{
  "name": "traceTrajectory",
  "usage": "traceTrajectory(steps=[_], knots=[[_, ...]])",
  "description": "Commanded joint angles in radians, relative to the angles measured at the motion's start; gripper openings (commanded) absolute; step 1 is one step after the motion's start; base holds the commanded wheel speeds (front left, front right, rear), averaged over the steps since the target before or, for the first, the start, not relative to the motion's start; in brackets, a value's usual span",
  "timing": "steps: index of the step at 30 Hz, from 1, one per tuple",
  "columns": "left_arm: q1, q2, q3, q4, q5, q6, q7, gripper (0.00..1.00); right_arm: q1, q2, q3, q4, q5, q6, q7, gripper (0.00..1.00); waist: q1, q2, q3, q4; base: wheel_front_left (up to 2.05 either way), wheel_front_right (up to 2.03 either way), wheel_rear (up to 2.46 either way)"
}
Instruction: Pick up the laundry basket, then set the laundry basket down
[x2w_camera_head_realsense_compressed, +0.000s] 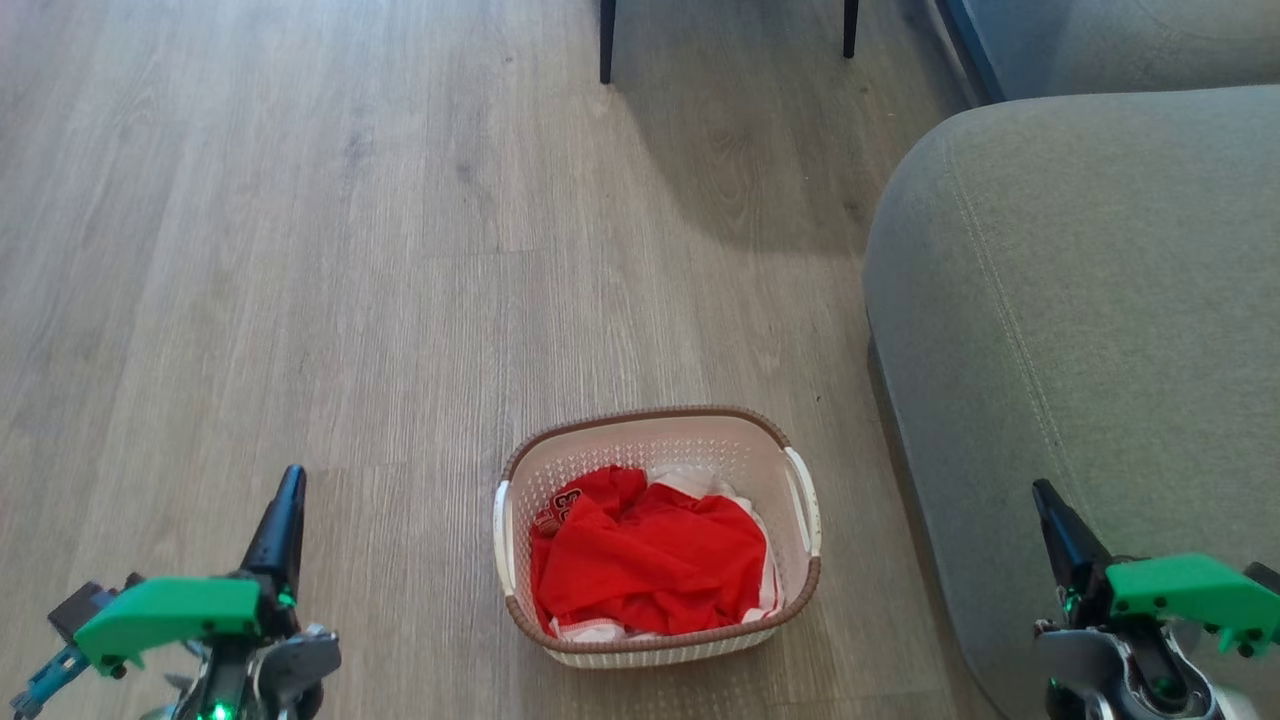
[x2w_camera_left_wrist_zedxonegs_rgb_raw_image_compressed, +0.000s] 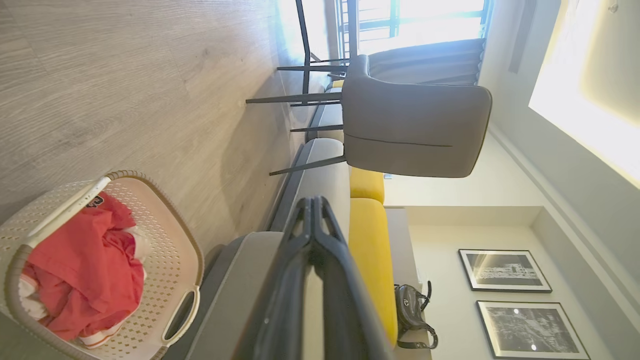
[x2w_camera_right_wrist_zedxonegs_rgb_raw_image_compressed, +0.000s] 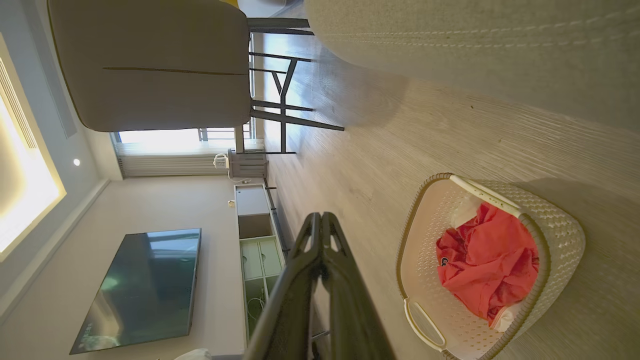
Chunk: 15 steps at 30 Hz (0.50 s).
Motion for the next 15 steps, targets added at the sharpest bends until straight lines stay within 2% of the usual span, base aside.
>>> traceTrajectory(steps=[1,7,15], knots=[[-0.068,0.004,0.034,-0.030,-0.027,-0.016,0.009,0.00,-0.064,-0.021,0.012,-0.040,0.030,-0.001,0.010,0.00,0.0000,-0.0001,0.000,0.000,0.00,0.00,0.00],[-0.079,0.003,0.043,-0.028,-0.093,-0.024,0.026,0.00,-0.068,-0.021,0.004,-0.042,0.095,-0.002,0.027,0.00,0.0000,-0.0001,0.001,-0.001,0.00,0.00,0.00],[-0.079,0.003,0.043,-0.028,-0.093,-0.024,0.026,0.00,-0.068,-0.019,0.002,-0.042,0.093,-0.002,0.028,0.00,0.0000,-0.0001,0.001,-0.001,0.00,0.00,0.00]])
